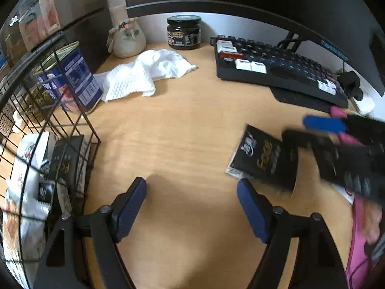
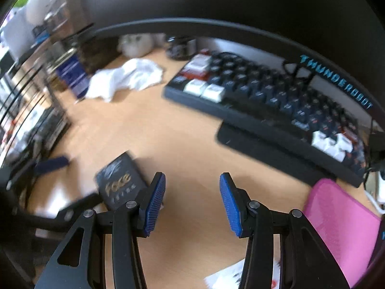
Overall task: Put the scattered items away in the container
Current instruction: 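Move both open grippers back to the desk toward the last Face pack, then grasp the black Face pack with left while right grasps the pizza-print white packet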
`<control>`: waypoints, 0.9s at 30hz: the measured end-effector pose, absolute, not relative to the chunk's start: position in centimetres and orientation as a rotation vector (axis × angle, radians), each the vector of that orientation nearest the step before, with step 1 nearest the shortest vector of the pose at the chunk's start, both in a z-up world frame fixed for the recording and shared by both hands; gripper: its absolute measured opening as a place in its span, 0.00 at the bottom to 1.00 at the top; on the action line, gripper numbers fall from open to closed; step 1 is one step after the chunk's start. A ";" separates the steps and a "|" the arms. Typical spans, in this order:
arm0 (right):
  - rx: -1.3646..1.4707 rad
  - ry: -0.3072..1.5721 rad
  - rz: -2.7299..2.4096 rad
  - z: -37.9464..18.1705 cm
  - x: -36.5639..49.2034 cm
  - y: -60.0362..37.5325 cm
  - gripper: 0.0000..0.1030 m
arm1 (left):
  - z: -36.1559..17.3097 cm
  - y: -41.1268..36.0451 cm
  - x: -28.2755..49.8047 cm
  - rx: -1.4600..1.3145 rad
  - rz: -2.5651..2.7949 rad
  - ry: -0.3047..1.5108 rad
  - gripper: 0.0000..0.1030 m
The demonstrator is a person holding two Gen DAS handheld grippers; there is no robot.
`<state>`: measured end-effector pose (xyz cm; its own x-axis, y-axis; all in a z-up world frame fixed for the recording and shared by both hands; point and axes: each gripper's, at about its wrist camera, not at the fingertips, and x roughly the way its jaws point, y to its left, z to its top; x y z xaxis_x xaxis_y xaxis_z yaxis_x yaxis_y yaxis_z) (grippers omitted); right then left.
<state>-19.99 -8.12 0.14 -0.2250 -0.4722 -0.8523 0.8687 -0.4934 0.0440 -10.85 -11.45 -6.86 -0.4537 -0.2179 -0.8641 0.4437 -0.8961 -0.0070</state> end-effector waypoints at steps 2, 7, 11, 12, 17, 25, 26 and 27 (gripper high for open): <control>1.068 0.593 -1.811 0.1 -19.0 -7.8 0.45 | -6.8 -11.8 -11.0 1.342 -2.351 0.326 0.78; 1.061 0.557 -1.783 1.1 -17.0 -5.9 0.45 | -5.8 -11.9 -10.3 1.307 -2.362 0.330 0.78; 1.035 0.442 -1.925 4.1 -17.8 -1.8 0.45 | -3.8 -10.4 -9.7 1.256 -2.430 0.385 0.78; 1.034 0.424 -1.962 4.5 -18.1 -0.8 0.48 | -3.6 -9.8 -9.8 1.261 -2.446 0.380 0.78; 1.084 0.410 -2.120 4.0 -19.3 3.7 0.57 | -4.3 -6.6 -11.9 1.331 -2.507 0.272 0.78; 1.166 0.372 -2.149 1.1 -19.1 5.9 0.58 | -6.9 -6.6 -14.1 1.426 -2.474 0.214 0.77; 1.163 0.377 -2.152 0.9 -19.1 5.7 0.58 | -6.8 -6.7 -14.0 1.426 -2.475 0.204 0.68; 1.154 0.388 -2.151 0.8 -18.8 5.2 0.58 | -6.6 -6.8 -13.9 1.421 -2.481 0.200 0.58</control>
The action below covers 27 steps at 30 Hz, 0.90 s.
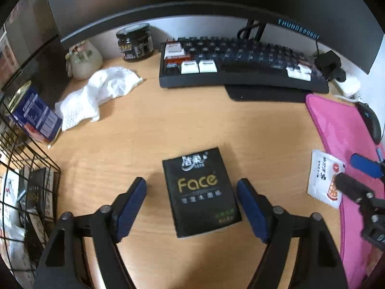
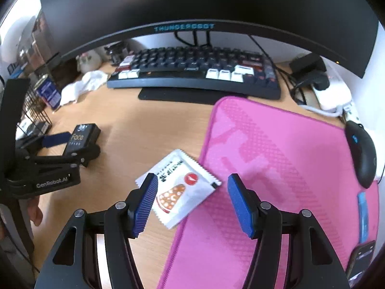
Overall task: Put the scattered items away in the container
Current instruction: 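Grasp the black Face pack with left while right grasps the pizza-print white packet, then carry both held items to the wire basket and open both grippers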
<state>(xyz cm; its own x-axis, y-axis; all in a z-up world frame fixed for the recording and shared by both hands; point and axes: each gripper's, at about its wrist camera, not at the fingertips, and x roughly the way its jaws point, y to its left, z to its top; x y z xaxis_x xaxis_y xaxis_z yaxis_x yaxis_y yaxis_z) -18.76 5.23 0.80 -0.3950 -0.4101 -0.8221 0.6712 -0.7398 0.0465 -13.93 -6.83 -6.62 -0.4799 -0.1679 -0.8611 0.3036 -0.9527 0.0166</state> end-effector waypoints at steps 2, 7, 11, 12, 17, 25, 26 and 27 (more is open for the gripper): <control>1.141 0.412 -2.138 0.4 -18.4 4.4 0.58 | -6.5 -6.9 -13.9 1.425 -2.487 0.183 0.51; 1.121 0.478 -2.146 -0.7 -18.2 2.4 0.60 | -6.4 -6.5 -13.4 1.415 -2.473 0.089 0.51; 1.092 0.551 -2.183 -1.2 -17.6 1.4 0.60 | -6.4 -6.9 -13.4 1.449 -2.497 0.161 0.51; 1.090 0.567 -2.168 -1.1 -17.4 1.2 0.56 | -6.4 -6.8 -13.4 1.448 -2.498 0.151 0.51; 1.067 0.622 -2.131 -0.8 -15.9 1.0 0.13 | -6.0 -5.8 -13.4 1.442 -2.523 0.106 0.51; 1.062 0.568 -2.138 1.0 -14.9 2.1 0.08 | -3.5 -5.1 -12.1 1.370 -2.580 0.091 0.51; 1.050 0.544 -2.143 1.7 -14.8 2.4 0.08 | -3.0 -5.1 -11.8 1.357 -2.587 0.094 0.51; 1.041 0.529 -2.148 2.3 -14.7 2.6 0.08 | -2.5 -5.0 -11.6 1.344 -2.596 0.097 0.51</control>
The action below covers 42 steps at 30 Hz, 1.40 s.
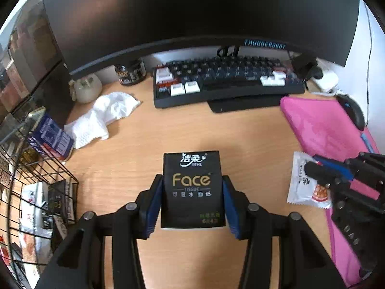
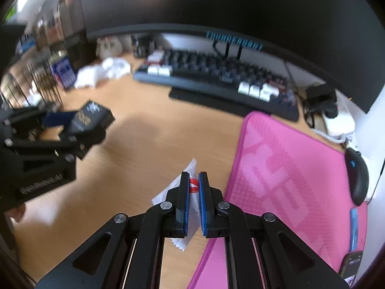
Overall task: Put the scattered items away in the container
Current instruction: 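Carry both held items to the wire basket and open both grippers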
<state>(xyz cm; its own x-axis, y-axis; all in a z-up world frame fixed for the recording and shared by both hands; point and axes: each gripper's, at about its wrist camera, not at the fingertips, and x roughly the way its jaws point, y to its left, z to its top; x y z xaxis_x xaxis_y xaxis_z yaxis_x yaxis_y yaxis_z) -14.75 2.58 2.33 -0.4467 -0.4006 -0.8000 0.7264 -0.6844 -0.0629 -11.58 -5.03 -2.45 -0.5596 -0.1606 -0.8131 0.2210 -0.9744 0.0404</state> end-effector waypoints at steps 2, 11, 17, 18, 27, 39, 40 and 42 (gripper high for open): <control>1.017 0.498 -2.156 4.0 -14.4 2.9 0.08 | -1.2 -4.9 -10.9 1.309 -2.621 0.100 0.51; 0.799 0.400 -2.106 13.0 -10.2 1.0 0.08 | 7.1 -7.4 -5.0 1.046 -2.675 0.146 0.51; 0.673 0.386 -1.926 16.6 -4.8 -5.5 0.08 | 10.7 -14.1 1.6 0.881 -2.517 0.197 0.51; 0.658 0.388 -1.891 16.8 -3.7 -6.9 0.08 | 10.8 -15.2 2.7 0.866 -2.484 0.209 0.51; 0.644 0.424 -1.633 15.3 4.6 -17.9 0.08 | 7.8 -24.2 11.5 0.833 -2.228 0.353 0.51; 0.631 0.322 -1.592 14.6 6.3 -18.6 0.67 | 8.2 -25.6 15.3 0.623 -2.286 0.540 0.87; 0.627 0.319 -1.596 14.8 6.1 -18.5 0.68 | 8.3 -25.6 15.3 0.625 -2.294 0.537 0.87; 0.623 0.310 -1.599 15.1 6.0 -18.3 0.68 | 8.6 -25.3 15.1 0.632 -2.325 0.517 0.87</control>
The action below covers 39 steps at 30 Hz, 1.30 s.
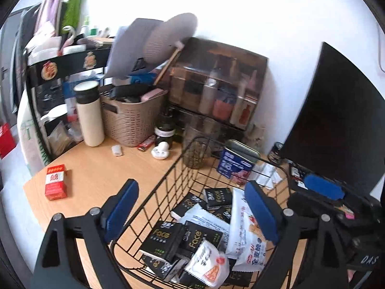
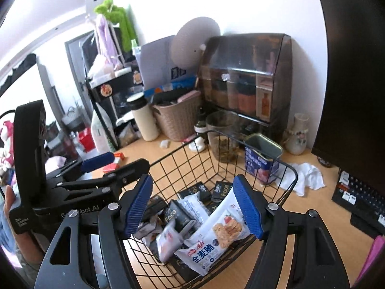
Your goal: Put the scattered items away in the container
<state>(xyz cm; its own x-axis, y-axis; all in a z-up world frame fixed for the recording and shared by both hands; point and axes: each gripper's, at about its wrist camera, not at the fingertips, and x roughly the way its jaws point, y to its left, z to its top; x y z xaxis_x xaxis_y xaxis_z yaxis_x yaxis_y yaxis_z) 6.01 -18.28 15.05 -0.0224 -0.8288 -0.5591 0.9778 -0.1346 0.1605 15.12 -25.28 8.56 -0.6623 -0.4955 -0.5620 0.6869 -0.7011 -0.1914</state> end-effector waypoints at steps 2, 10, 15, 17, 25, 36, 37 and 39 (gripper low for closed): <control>0.627 0.313 -1.601 15.2 5.8 -18.2 0.68 | 8.9 -25.0 15.0 0.630 -2.339 0.515 0.87; 0.638 0.288 -1.675 16.2 4.1 -14.7 0.68 | 10.3 -21.7 13.0 0.603 -2.446 0.465 0.88; 0.638 0.276 -1.803 17.1 2.2 -9.7 0.68 | 11.0 -17.2 9.8 0.656 -2.560 0.399 0.91; 0.646 0.273 -1.869 17.4 1.3 -7.1 0.70 | 10.9 -15.1 8.1 0.712 -2.632 0.350 0.93; 0.724 0.226 -2.112 16.4 -1.3 3.9 0.84 | 9.7 -7.5 3.4 0.882 -2.790 0.265 0.94; 0.890 0.193 -2.204 11.3 -2.3 13.2 0.88 | 6.0 0.0 2.0 1.069 -2.835 0.198 0.94; 0.876 0.213 -2.200 11.1 -2.2 13.1 0.88 | 5.8 0.3 1.9 1.078 -2.830 0.191 0.94; 0.882 0.205 -2.216 10.8 -2.6 13.5 0.88 | 5.4 0.7 1.6 1.084 -2.826 0.172 0.94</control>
